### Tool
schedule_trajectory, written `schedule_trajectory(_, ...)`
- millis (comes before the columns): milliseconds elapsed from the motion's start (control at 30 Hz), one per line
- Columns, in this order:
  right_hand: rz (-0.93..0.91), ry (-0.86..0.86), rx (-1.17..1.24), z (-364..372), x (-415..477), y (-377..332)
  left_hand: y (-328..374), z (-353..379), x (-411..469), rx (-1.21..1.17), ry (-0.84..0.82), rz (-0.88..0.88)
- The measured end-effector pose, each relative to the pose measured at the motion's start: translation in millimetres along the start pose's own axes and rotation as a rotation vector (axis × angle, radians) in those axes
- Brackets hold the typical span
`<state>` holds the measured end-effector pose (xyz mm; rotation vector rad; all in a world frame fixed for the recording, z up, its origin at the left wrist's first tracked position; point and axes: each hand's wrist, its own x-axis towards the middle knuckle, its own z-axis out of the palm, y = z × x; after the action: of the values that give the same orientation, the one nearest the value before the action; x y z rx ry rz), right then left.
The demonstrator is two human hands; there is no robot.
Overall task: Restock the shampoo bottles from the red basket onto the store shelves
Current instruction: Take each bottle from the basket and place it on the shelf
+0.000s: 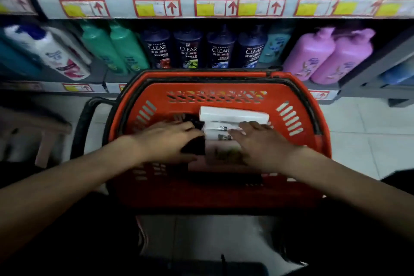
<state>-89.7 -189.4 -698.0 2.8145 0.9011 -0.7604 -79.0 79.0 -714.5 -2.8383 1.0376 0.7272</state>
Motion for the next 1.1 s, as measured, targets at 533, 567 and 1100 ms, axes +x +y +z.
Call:
schedule_trajectory(533,0.368,-0.112,0.205,-2.6,-43.9,12.9,36.8,-17.4,-55.8,-0.213,0.197,-0.226)
schedule_trajectory(567,0.364,-0.114,0.202,2.5,-44.5,13.1,40.1,-19.3,-54.1,-0.216,0.214,-0.215)
schedule_trajectory(1100,0.326,-0.057,0.104,61.6,-6.1,46.3,41.3,31.6,19.5,-0.447,0.227,-0.228)
